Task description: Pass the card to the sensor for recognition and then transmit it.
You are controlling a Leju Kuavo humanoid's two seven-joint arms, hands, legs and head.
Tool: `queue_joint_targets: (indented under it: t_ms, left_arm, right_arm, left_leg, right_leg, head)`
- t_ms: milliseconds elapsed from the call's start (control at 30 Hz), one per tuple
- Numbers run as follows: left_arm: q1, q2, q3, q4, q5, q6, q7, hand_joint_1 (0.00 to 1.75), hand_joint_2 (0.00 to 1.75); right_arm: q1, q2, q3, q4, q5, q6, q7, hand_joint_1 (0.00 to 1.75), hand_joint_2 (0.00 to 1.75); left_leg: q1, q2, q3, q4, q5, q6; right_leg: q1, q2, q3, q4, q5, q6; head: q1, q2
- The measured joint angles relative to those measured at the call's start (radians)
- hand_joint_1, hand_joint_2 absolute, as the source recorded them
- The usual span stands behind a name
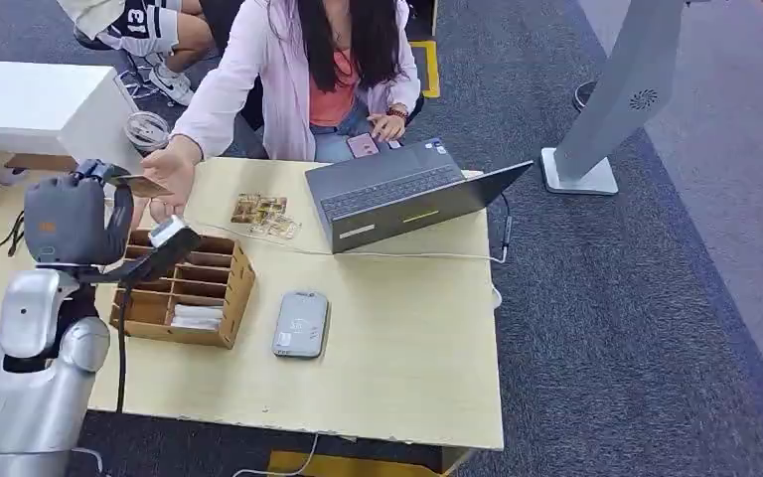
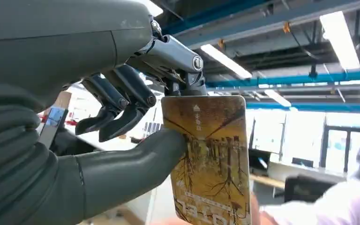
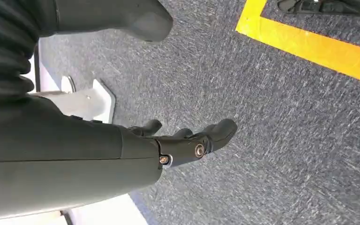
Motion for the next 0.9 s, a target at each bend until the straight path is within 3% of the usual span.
queue_joint_targets:
  t_ms: [200, 467, 800, 833, 900]
  left_arm:
    - [-0.113, 0.008, 0.0, 0.068, 0.017, -0.002, -0.003, 1.75, 1.75]
    - [-0.12, 0.018, 0.0, 0.14, 0.025, 0.041, -0.019, 1.75, 1.75]
    - [-0.12, 0.02, 0.0, 0.172, 0.027, 0.043, -0.02, 1.75, 1.75]
    - [-0.12, 0.021, 0.0, 0.173, 0.027, 0.043, -0.02, 0.07, 1.75]
    - [-0.12, 0.021, 0.0, 0.175, 0.027, 0.046, -0.018, 0.0, 1.75]
  right_arm:
    - [-0.003, 0.0, 0.0, 0.0, 0.003, -0.001, 0.004, 0.0, 1.75]
    - [-0.004, 0.0, 0.0, 0.0, 0.009, 0.001, 0.012, 0.0, 1.75]
    - [-0.004, 0.0, 0.0, 0.0, 0.009, 0.001, 0.013, 0.0, 1.75]
    - [-0.004, 0.0, 0.0, 0.0, 0.009, 0.001, 0.013, 0.0, 1.75]
    - [-0.004, 0.0, 0.0, 0.0, 0.01, 0.001, 0.013, 0.0, 1.75]
  left_leg:
    - [0.0, 0.001, 0.001, 0.0, 0.001, 0.0]
    - [0.0, 0.001, 0.001, 0.0, 0.001, 0.0]
    - [0.0, 0.001, 0.0, 0.0, 0.001, 0.0]
    - [0.0, 0.001, 0.0, 0.0, 0.001, 0.0]
    - [0.0, 0.001, 0.0, 0.0, 0.0, 0.0]
  right_leg:
    - [0.0, 0.001, 0.0, 0.0, 0.001, -0.001]
    - [0.0, 0.001, 0.0, 0.0, 0.001, -0.001]
    - [0.0, 0.001, 0.0, 0.0, 0.001, -0.001]
    - [0.0, 0.001, 0.0, 0.0, 0.001, -0.001]
    - [0.0, 0.001, 0.0, 0.0, 0.001, -0.001]
  head:
    - [-0.001, 0.0]
    - [-0.001, 0.0]
    - [-0.001, 0.0]
    - [0.0, 0.0]
    - [-0.001, 0.0]
